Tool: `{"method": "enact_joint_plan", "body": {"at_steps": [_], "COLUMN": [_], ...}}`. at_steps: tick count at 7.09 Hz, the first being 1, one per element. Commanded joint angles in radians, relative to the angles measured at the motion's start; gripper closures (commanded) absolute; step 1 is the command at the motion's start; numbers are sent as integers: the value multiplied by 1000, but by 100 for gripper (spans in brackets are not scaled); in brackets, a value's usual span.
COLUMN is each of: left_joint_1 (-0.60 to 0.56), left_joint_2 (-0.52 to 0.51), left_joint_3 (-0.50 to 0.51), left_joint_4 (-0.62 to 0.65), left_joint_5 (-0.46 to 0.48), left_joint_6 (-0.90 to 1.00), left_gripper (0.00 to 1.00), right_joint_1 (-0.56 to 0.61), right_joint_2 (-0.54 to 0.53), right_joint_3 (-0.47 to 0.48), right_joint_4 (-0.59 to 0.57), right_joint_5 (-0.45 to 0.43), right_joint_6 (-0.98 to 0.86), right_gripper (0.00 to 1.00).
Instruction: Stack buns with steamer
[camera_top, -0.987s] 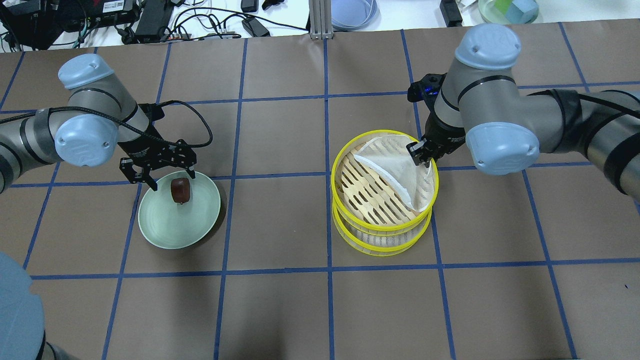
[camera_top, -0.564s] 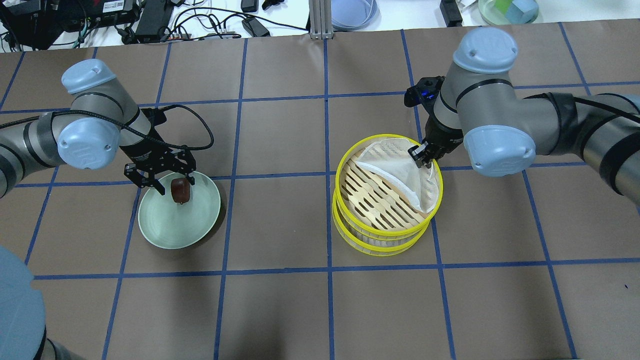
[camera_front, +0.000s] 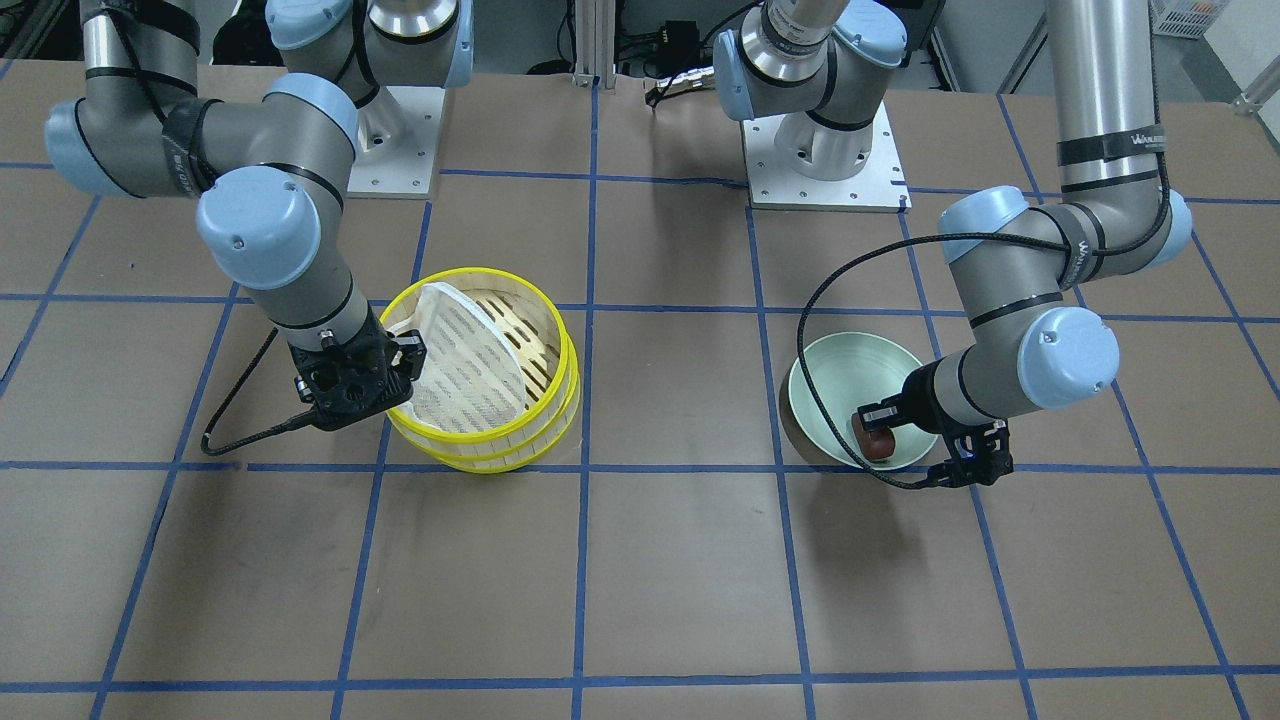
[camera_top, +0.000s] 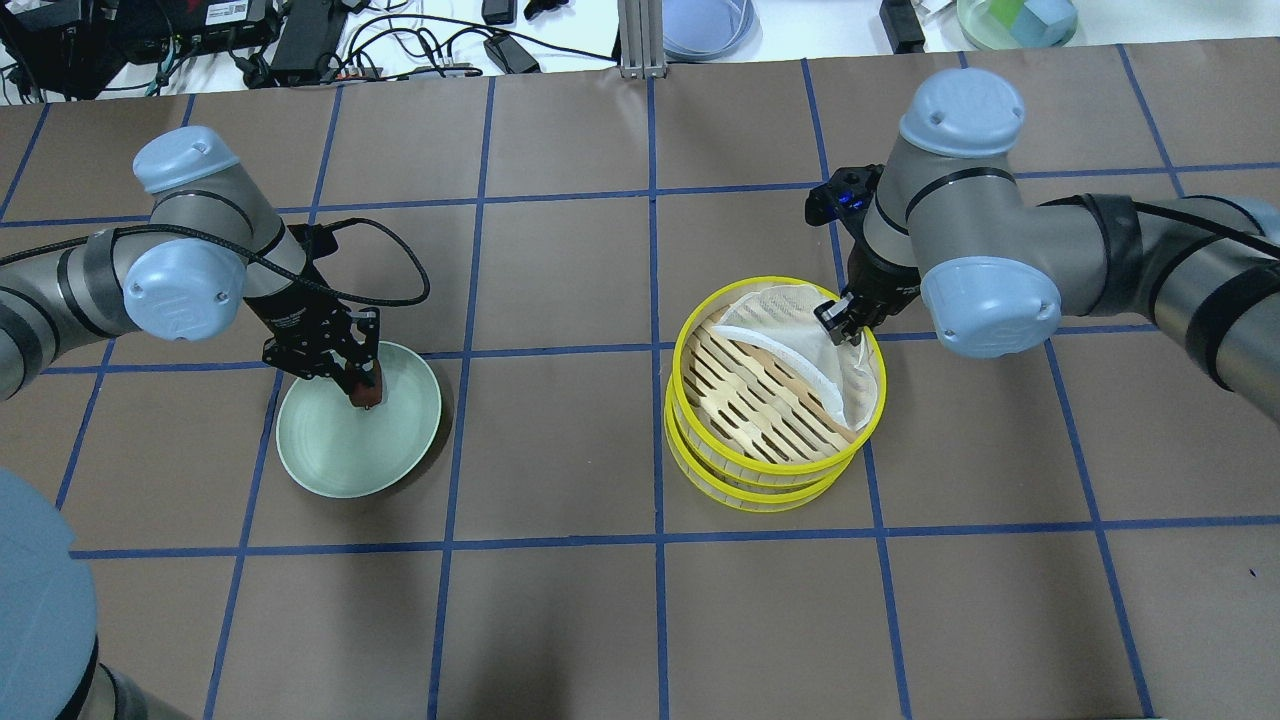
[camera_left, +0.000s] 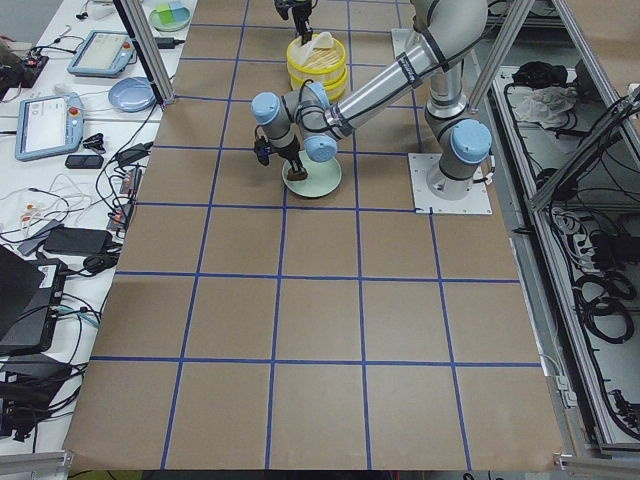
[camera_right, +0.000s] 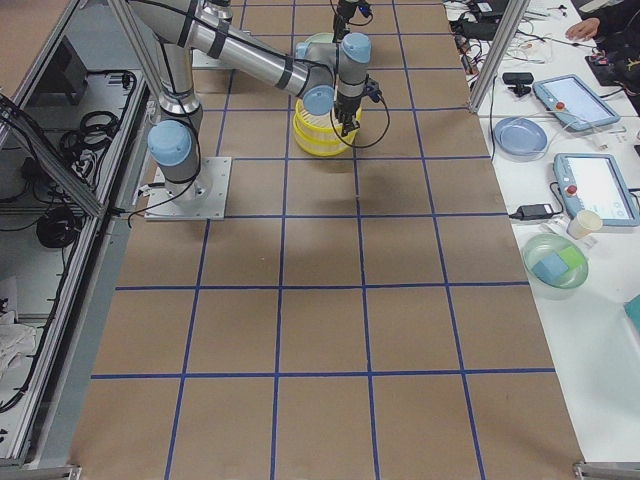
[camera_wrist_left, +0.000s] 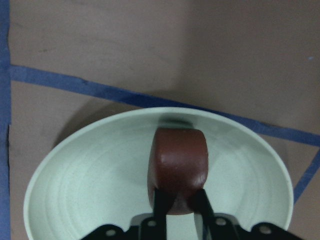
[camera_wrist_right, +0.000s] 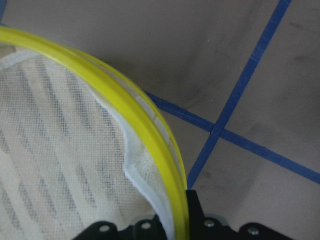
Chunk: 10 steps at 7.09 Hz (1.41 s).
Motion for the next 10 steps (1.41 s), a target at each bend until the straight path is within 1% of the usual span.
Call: {"method": "enact_joint_plan", "body": {"at_steps": [1, 4, 7, 8, 9, 10], "left_joint_1": [-1, -8, -9, -9, -11, -11], "left_joint_2": [0, 35, 80, 95, 123, 143], "left_joint_3": [9, 30, 38, 40, 61, 85], "left_joint_4": [0, 3, -35, -49, -93, -156], "left_joint_5": [-2, -3, 1, 12, 12, 12], "left_joint_6": [-3, 19, 19, 19, 19, 14], "left_gripper": [100, 100, 100, 100, 100, 100], "right_joint_1": [0, 0, 0, 17, 53, 58], "right_joint_2": [15, -22, -22, -21, -21, -12], "right_joint_3": [1, -5, 1, 1, -1, -4], "right_joint_4": [-5, -4, -4, -4, -7, -7], "right_joint_5": [4, -7, -6, -7, -12, -38], "right_joint_6": [0, 0, -45, -45, -28, -20], "right_gripper": [100, 100, 100, 100, 100, 100]}}
